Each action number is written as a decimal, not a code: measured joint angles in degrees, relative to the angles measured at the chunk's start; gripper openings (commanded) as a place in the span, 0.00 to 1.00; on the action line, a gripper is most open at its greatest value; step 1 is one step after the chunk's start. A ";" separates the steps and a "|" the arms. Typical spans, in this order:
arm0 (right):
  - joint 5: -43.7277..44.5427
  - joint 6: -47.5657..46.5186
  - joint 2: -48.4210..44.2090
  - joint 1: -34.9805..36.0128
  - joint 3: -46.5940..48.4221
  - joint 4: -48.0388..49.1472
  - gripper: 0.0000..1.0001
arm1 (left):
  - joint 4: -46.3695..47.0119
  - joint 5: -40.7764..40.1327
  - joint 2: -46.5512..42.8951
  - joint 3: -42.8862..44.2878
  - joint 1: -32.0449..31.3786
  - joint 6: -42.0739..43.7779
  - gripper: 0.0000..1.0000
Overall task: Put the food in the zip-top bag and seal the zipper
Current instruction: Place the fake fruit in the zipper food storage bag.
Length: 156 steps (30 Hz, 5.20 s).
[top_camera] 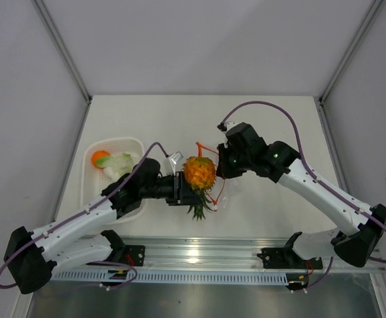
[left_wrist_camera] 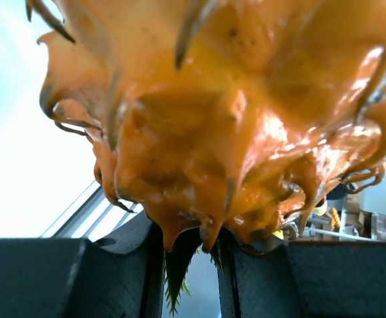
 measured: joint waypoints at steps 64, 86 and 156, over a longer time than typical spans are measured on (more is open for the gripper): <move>2.16 -7.30 2.67 8.68 -4.57 2.47 0.00 | -15.61 -5.20 6.99 11.39 -4.26 13.00 0.01; 2.25 -5.18 2.73 8.63 -5.16 0.79 0.00 | -13.27 -15.02 -6.36 4.37 -4.44 8.22 0.67; -5.31 -1.11 3.63 4.26 -3.65 -1.73 0.00 | -17.86 -44.61 -11.58 3.04 -17.18 4.52 0.24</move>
